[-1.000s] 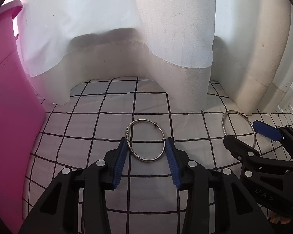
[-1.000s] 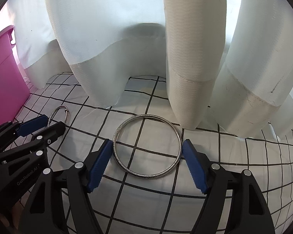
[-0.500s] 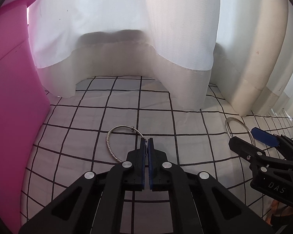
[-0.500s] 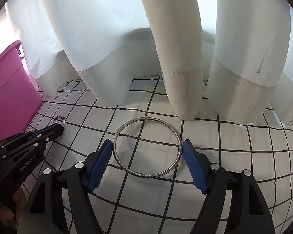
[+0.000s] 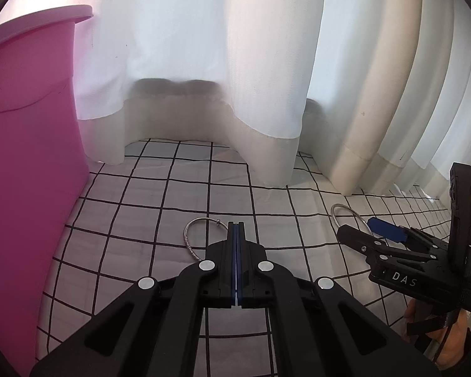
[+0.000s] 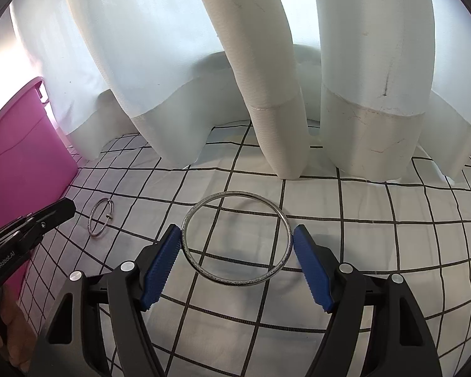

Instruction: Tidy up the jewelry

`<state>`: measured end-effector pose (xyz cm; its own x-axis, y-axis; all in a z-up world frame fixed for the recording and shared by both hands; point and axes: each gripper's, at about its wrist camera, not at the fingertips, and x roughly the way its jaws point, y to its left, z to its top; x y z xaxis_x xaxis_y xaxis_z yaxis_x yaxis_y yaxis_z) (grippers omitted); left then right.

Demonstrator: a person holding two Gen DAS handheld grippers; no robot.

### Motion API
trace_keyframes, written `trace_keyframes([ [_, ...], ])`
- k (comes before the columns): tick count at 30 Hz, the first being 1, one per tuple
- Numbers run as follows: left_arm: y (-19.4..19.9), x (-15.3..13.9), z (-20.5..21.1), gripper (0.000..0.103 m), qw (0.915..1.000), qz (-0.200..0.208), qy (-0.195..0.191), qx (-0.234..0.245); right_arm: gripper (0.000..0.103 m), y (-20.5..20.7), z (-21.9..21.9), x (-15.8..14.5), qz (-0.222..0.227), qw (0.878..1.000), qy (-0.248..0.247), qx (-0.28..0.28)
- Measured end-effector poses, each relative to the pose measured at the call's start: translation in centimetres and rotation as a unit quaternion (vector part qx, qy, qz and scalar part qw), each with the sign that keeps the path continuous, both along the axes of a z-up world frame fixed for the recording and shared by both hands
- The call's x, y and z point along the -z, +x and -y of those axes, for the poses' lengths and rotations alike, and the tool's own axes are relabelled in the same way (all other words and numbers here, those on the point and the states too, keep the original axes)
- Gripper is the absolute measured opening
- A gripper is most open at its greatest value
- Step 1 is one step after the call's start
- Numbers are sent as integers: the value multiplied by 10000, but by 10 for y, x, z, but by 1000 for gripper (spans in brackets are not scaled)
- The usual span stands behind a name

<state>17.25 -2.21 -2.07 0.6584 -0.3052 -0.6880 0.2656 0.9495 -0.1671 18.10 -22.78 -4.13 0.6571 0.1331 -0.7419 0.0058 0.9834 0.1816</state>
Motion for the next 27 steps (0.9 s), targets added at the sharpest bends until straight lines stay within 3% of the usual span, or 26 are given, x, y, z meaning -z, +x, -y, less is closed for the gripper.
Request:
trace_keyframes([
  [4,-6,-7,-7,1,10000,55,-2,-15,71,2,-4,3,3,10000,43,-8],
  [11,22,27,14,7,9975,-475,522,66,71,3,-3,-1,-35,9999,98,-33],
  [13,27,32,17,27,9966,-567,603,31,71,3,-3,-2,-36,9999,95,-45],
  [15,30,34,17,79,9964,-528,653,-90,71,4,-4,-3,-42,9999,106,-50],
  [16,30,33,15,88,9966,-432,671,-186,71,4,-4,-4,-47,9999,119,-52],
  [18,31,31,12,90,9970,-331,642,-265,71,5,-5,-3,-52,9999,147,-53],
  [23,47,44,10,91,9918,-697,933,-533,71,4,-6,-3,-50,9999,151,-57],
  [25,51,50,9,98,9887,-726,1113,-691,71,4,-6,-3,-50,9999,154,-54],
  [27,52,50,6,98,9888,-790,1054,-704,71,4,-6,-3,-50,9999,153,-52],
])
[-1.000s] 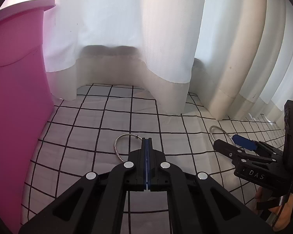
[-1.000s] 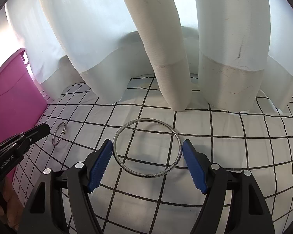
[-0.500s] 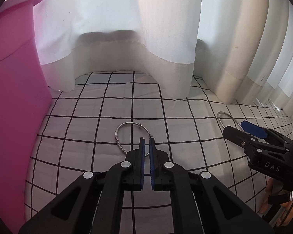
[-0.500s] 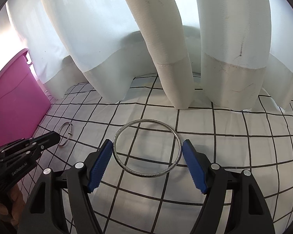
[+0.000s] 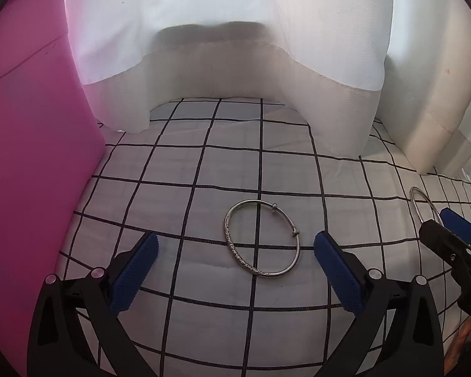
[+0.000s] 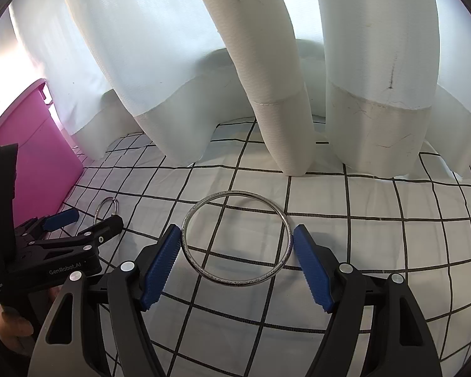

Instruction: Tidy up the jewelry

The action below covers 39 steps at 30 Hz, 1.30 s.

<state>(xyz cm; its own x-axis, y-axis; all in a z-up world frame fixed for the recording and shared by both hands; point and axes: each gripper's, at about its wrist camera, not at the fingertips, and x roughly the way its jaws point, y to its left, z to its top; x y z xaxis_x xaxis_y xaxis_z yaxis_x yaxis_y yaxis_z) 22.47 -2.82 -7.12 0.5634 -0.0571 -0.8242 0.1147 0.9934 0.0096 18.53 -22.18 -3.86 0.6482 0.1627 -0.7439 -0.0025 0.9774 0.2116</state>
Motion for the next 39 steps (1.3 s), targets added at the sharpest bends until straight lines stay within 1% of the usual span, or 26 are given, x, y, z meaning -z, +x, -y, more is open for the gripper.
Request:
trace_keyframes([
  [4,-3,0,2,96,10000,9,67,-7,71,0,0,0,1,10000,1,-3],
  [5,-4,-1,1,91,10000,12,21,26,71,0,0,0,2,10000,4,1],
  [7,-7,-3,6,76,9998,61,-6,171,71,0,0,0,2,10000,8,1],
  [9,-14,-7,15,42,9994,107,4,327,71,1,0,0,3,10000,5,1],
  [10,-15,-7,16,42,9994,98,55,322,71,1,0,0,4,10000,9,1],
  [13,-16,-7,14,42,9995,144,36,264,71,0,1,0,14,10000,48,3],
  [14,-19,-8,14,29,9994,221,108,235,71,0,2,0,17,10000,61,1],
  [15,-22,-11,13,3,9991,279,200,243,71,0,2,0,18,10000,65,0],
  [16,-24,-14,13,4,9990,303,256,209,71,0,2,0,22,10000,67,0],
  [22,-33,-25,7,2,9984,438,217,281,71,-4,4,-1,43,10000,90,-1],
  [28,-40,-33,-3,2,9980,469,183,374,71,-6,6,-2,38,9999,139,-7],
  [32,-39,-28,-11,7,9985,358,167,380,71,-4,6,-2,29,9999,145,-37],
  [33,-37,-25,-12,17,9987,324,191,350,71,-4,6,-2,30,9999,141,-46],
  [34,-37,-26,-13,24,9988,308,211,325,71,-4,6,-2,31,9999,142,-53],
  [35,-36,-24,-14,43,9988,302,236,297,71,-4,6,-2,33,9999,147,-56],
  [36,-36,-24,-15,66,9988,330,253,277,71,-4,7,-2,34,9999,154,-58],
  [37,-38,-25,-16,74,9985,407,260,263,71,-4,7,-2,32,9999,158,-62],
  [38,-41,-27,-17,79,9982,477,263,252,71,-4,7,-2,33,9998,162,-63],
  [39,-43,-28,-19,80,9980,510,254,264,71,-4,7,-2,32,9998,162,-65],
])
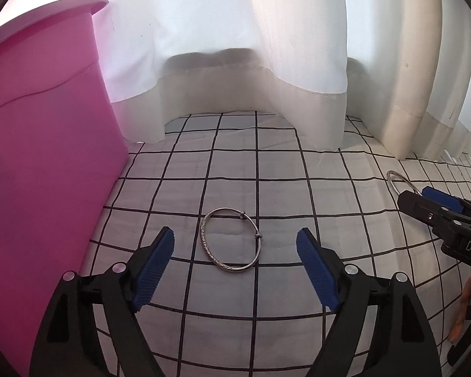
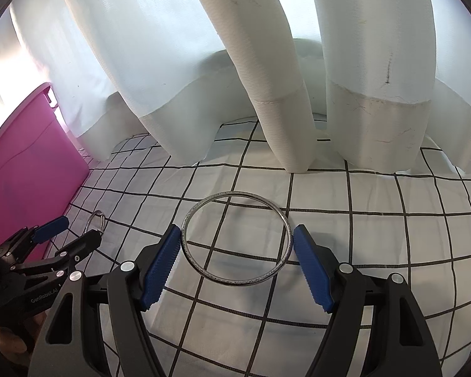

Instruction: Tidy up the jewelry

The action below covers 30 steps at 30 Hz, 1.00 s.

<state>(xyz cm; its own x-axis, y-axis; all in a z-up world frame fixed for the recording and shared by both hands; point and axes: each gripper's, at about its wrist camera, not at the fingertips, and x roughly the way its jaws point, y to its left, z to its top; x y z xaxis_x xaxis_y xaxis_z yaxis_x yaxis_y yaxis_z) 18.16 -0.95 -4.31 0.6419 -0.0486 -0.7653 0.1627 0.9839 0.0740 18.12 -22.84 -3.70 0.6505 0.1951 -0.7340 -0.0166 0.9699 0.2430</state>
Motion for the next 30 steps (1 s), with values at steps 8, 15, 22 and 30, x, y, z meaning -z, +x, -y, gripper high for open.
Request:
trace_keyframes([
  [8,20,17,-11,98,9986,-292,253,-359,71,1,-1,0,6,10000,-5,-33],
  [15,35,21,-20,95,9966,-500,-98,-651,71,2,-1,0,0,10000,-17,-73],
  [22,23,12,-6,44,9983,-425,-197,-358,71,2,0,-1,17,10000,1,-84],
  [30,-2,-3,-3,44,9994,-40,-206,-268,71,0,1,-3,106,9999,4,-81],
])
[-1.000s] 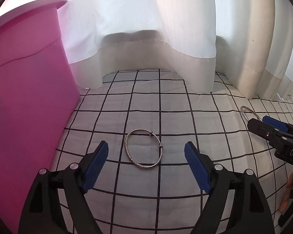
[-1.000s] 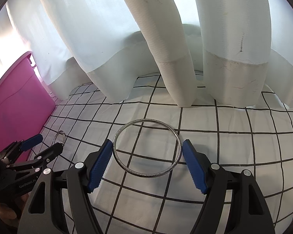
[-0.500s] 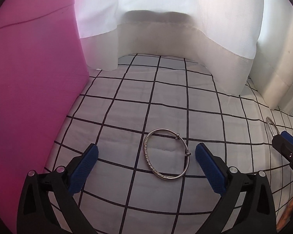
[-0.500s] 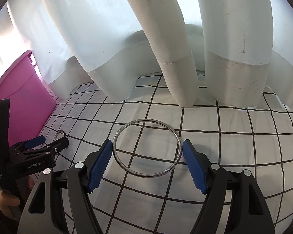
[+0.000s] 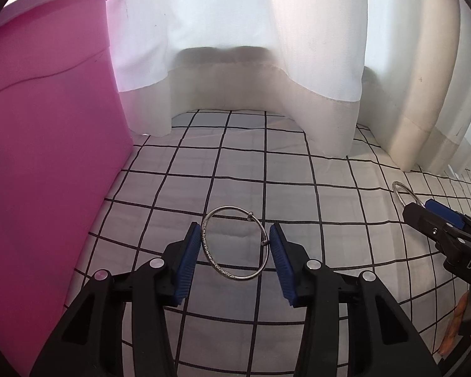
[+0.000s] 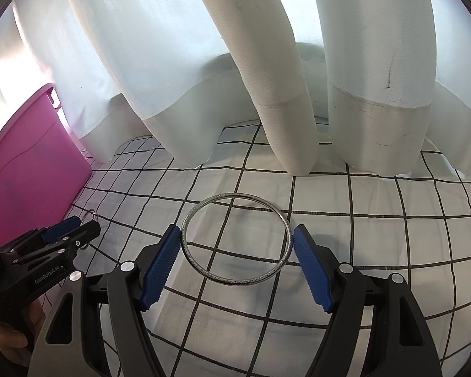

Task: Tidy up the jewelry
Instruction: 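Lift and carry both silver bangles over the pink tub with both tools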

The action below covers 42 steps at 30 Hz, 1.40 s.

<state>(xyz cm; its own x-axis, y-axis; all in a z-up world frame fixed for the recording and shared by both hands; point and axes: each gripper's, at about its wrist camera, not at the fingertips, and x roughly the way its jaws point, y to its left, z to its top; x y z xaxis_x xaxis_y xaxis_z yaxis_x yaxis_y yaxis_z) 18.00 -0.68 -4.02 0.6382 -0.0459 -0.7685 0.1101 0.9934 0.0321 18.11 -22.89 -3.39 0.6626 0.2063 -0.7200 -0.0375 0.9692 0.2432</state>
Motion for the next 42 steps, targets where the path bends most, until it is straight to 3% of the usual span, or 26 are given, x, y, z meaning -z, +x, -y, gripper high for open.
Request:
trace_keyframes([
  [12,-49,-52,4,44,9975,633,-181,247,71,-29,-1,-22,374,9993,29,-69],
  [24,-98,-119,-11,44,9893,1340,-455,356,71,-73,-23,-77,889,9958,-31,-227],
  [33,-121,-165,-59,44,9818,1825,-531,-17,71,-79,-80,-136,1410,9870,-75,-765],
  [42,-129,-193,-135,44,9742,2082,-531,-697,71,-63,-169,-184,1710,9714,69,-1649],
])
